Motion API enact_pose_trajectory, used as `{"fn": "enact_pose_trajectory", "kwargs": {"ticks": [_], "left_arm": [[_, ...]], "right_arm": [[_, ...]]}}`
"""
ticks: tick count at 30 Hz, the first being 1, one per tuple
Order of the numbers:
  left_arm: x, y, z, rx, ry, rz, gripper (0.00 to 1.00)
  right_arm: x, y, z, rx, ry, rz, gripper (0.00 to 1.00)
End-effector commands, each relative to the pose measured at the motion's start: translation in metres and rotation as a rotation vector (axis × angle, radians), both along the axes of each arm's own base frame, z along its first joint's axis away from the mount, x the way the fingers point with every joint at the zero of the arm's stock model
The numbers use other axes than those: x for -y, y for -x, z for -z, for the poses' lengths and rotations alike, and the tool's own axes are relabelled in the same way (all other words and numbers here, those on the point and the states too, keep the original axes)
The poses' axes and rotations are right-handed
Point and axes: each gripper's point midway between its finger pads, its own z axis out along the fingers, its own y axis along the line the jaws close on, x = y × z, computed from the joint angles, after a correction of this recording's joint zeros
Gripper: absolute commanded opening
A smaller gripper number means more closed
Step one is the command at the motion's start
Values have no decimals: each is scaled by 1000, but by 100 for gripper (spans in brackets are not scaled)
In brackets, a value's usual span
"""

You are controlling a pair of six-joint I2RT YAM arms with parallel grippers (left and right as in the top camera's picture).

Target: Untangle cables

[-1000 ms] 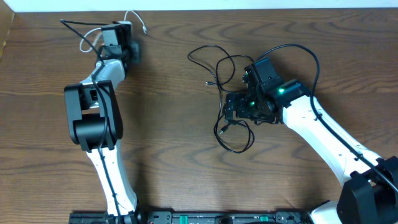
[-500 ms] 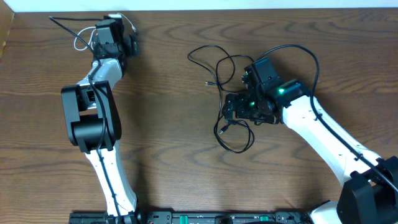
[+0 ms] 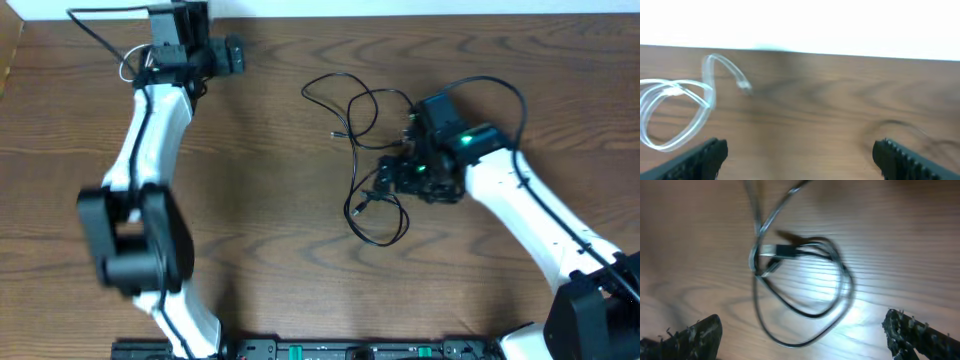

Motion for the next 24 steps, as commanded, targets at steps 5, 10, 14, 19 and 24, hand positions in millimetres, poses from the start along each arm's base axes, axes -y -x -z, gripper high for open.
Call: {"fn": "enact_pose_trajectory", "kwargs": {"ticks": [5, 10, 14, 19, 24], "left_arm": [[136, 95, -32, -268, 415, 350, 98], [175, 137, 17, -474, 314, 326, 98], [180, 147, 46, -545, 202, 155, 98], [199, 143, 70, -535, 125, 75, 98], [220, 138, 106, -552, 89, 91, 98]], "right_arm": [[95, -18, 5, -45, 70, 232, 99], [158, -25, 6, -55, 81, 423, 99], [187, -24, 6, -59, 78, 516, 99], [201, -23, 6, -61, 77, 559, 99], [200, -23, 6, -61, 77, 556, 99]]}}
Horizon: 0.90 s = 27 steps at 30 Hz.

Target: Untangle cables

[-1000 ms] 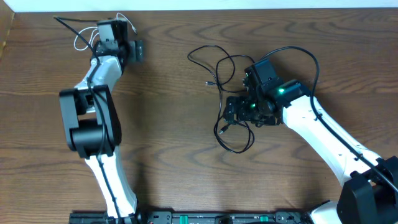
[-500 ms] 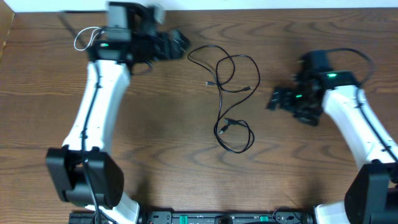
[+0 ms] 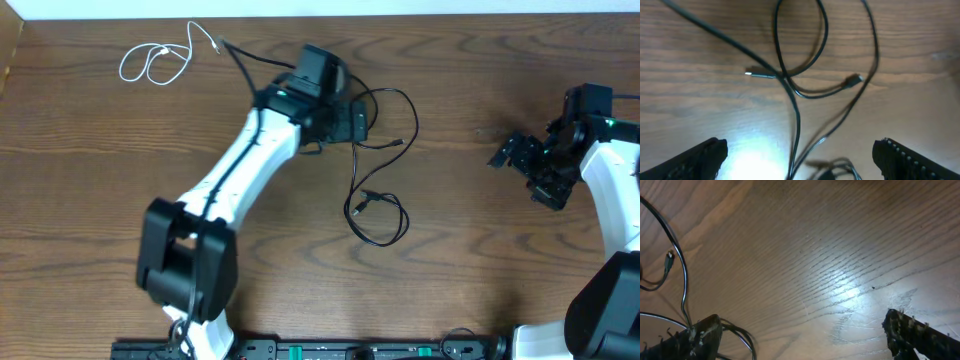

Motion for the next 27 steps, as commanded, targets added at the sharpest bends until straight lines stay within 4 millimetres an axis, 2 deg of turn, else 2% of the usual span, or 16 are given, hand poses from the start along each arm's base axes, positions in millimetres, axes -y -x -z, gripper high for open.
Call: {"fn": "enact_pose_trajectory", "kwargs": {"ticks": [1, 4, 7, 9, 12, 13, 19, 27], "left_arm": [[-1, -6, 37, -37, -67, -63, 98], [4, -7, 56, -81, -51, -105, 98], [4, -8, 62, -93, -49, -123, 90], [5, -10, 61, -84, -44, -123, 80], [7, -14, 59, -67, -34, -123, 59], [7, -14, 59, -64, -33, -123, 56], [9, -17, 58, -54, -26, -123, 56], [14, -16, 58, -48, -22, -117, 42]], "right_arm": [[0, 1, 0, 0, 6, -14, 99], [1, 1, 0, 0, 6, -13, 99], [0, 1, 0, 0, 6, -13, 99], [0, 1, 0, 0, 6, -13, 99], [0, 1, 0, 0, 6, -13, 99], [1, 1, 0, 0, 6, -13, 99], [0, 1, 0, 0, 6, -13, 99], [0, 1, 0, 0, 6, -13, 99]]}}
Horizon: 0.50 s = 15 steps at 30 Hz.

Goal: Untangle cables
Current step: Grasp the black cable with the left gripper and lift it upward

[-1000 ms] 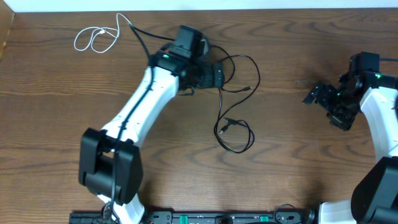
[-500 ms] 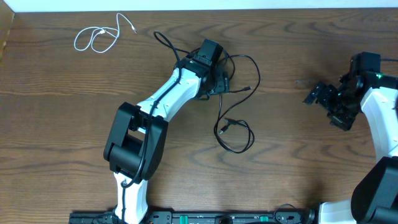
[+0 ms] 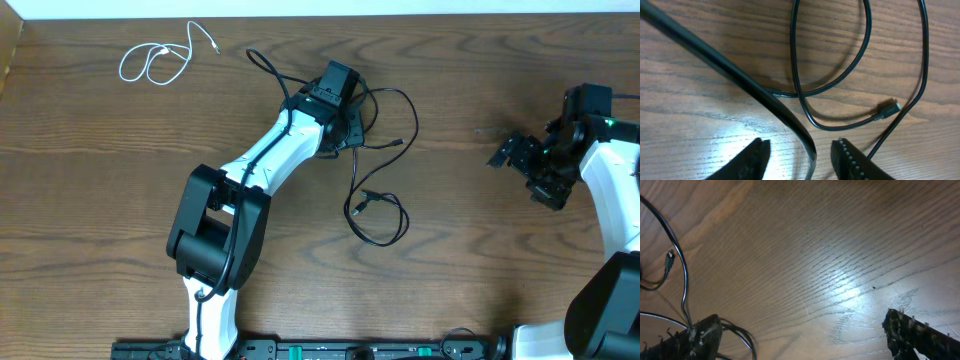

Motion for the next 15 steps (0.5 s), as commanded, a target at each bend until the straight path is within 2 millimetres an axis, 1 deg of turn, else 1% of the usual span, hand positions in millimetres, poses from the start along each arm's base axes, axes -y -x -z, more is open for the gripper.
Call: {"fn": "enact_pose_trajectory", "kwargs": {"ticks": [1, 4, 6, 9, 10, 14, 15], "left_arm": [[2, -1, -4, 13, -1, 0, 41], [3, 0, -4, 13, -1, 1, 41], [3, -1, -4, 14, -1, 1, 36], [3, -2, -5, 19, 2, 1, 35], [4, -2, -5, 20, 2, 1, 31], [4, -4, -6, 27, 6, 1, 27], [5, -3, -6, 27, 7, 1, 24]], "right_arm": [[1, 1, 0, 0, 6, -13, 99], [1, 1, 0, 0, 6, -13, 99], [1, 1, 0, 0, 6, -13, 99], [1, 1, 0, 0, 6, -13, 99], [1, 1, 0, 0, 6, -13, 99], [1, 1, 0, 0, 7, -13, 99], [1, 1, 0, 0, 6, -13, 99]]}}
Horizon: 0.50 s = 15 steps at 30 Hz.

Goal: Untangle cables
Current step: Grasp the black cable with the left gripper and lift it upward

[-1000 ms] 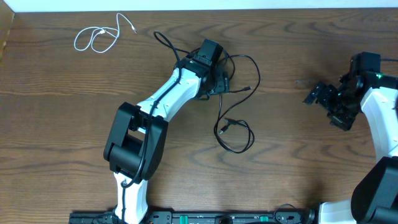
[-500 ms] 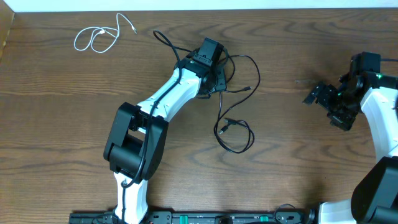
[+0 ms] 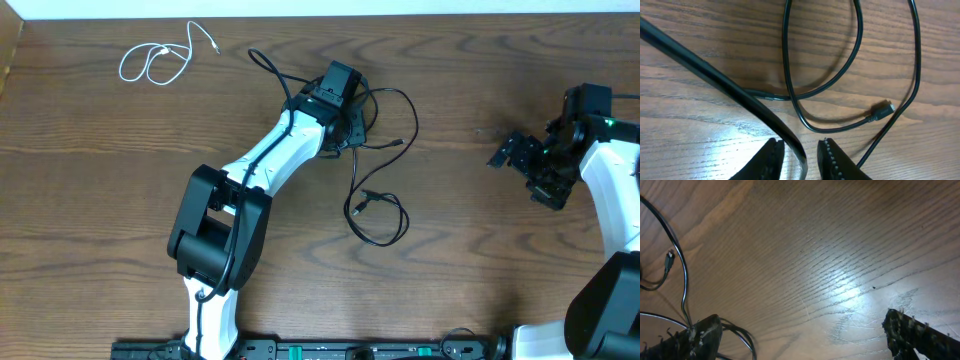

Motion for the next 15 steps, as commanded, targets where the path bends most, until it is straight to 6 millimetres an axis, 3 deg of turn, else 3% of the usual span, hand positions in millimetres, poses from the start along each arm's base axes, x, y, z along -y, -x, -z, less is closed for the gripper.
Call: {"fn": "enact_pose_trajectory", "kwargs": {"ticks": [1, 8, 11, 15], "left_arm": [[0, -1, -4, 12, -3, -2, 23], [0, -1, -4, 11, -4, -2, 19], [0, -1, -4, 11, -3, -2, 8], [1, -1, -6, 12, 4, 2, 8]], "right_arm": [[1, 1, 0, 1, 7, -13, 99], [1, 1, 0, 1, 7, -13, 99], [1, 1, 0, 1, 7, -13, 99], [1, 1, 0, 1, 7, -12, 99]]}}
